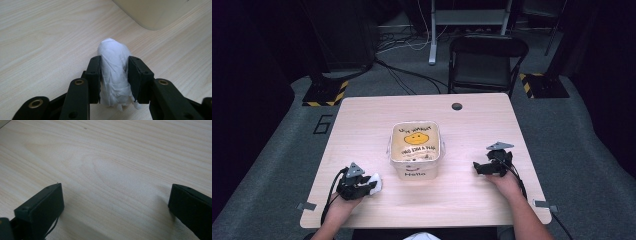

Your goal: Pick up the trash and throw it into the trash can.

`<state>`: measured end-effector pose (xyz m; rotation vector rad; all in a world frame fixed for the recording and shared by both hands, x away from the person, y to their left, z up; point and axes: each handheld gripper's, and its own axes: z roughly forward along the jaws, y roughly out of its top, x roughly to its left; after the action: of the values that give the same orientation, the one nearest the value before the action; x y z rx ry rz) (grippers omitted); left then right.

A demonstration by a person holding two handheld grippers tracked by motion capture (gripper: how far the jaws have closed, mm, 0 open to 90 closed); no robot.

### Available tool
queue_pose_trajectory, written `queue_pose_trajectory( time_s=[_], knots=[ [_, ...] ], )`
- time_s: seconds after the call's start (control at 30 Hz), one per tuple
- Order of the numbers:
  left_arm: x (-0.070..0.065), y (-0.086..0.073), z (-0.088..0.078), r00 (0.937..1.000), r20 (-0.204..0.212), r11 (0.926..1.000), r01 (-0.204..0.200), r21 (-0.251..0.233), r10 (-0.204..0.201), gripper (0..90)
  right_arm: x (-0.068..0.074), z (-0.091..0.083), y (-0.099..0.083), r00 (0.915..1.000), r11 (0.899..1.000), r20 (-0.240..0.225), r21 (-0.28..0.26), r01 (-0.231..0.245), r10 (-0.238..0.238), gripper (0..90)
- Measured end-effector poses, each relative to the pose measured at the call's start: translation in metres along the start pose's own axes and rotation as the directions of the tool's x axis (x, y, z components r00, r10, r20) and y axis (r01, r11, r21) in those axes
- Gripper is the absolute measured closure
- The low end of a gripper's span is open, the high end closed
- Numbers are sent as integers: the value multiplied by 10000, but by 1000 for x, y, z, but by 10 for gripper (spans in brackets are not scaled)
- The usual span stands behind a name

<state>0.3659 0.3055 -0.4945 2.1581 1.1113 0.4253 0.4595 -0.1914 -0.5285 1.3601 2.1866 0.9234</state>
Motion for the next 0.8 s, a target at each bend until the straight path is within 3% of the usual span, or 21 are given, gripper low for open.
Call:
queue_pose_trajectory(
  time_s=[0.43, 0.8],
  knots=[
    [3, 8, -12, 9999, 118, 9998, -25, -201, 28, 642, 0, 0, 0, 10000, 10000, 4, -8, 2, -2, 0],
    [8, 24, -24, 9999, -5, 9990, -141, -430, 141, 643, 0, 0, 0, 10000, 10000, 4, -7, 3, -3, 0]
  ],
)
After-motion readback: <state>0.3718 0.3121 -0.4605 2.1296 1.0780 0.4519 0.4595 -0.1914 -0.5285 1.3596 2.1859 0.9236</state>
